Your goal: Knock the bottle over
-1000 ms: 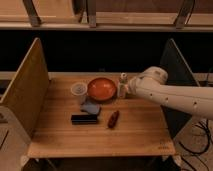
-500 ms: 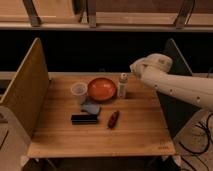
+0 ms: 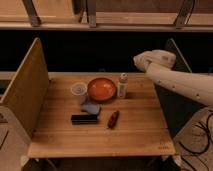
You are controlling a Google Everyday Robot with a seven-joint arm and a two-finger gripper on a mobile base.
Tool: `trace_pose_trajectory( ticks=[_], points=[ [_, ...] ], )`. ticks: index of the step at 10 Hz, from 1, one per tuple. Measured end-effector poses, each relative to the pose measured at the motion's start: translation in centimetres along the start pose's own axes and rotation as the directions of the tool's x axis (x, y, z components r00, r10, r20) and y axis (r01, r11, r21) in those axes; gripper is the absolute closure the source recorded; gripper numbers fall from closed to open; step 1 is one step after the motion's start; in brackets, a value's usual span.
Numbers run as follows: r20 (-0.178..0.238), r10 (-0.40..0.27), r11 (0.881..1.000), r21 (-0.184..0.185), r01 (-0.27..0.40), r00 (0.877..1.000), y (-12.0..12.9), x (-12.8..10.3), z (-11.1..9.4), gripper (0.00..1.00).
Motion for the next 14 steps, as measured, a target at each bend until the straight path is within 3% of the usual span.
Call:
trace_pose_trajectory(
  ticks=[2, 5, 8, 12, 14],
  points=[
    [0.004, 0.026, 1.0, -0.007, -0.026, 1.0, -0.4, 0.6, 2.4, 1.0],
    [0.025, 0.043, 0.998, -0.055, -0.041, 0.999, 1.3, 0.6, 6.3, 1.0],
    [0.034, 0.077, 0.992, -0.107, -0.073, 0.996, 3.4, 0.9, 8.8, 1.0],
    [-0.016, 0.153, 0.972, -0.176, -0.153, 0.988, 6.7, 4.1, 11.3, 1.0],
    [-0.027, 0.183, 0.964, -0.19, -0.185, 0.983, 7.2, 4.8, 11.9, 1.0]
  ],
)
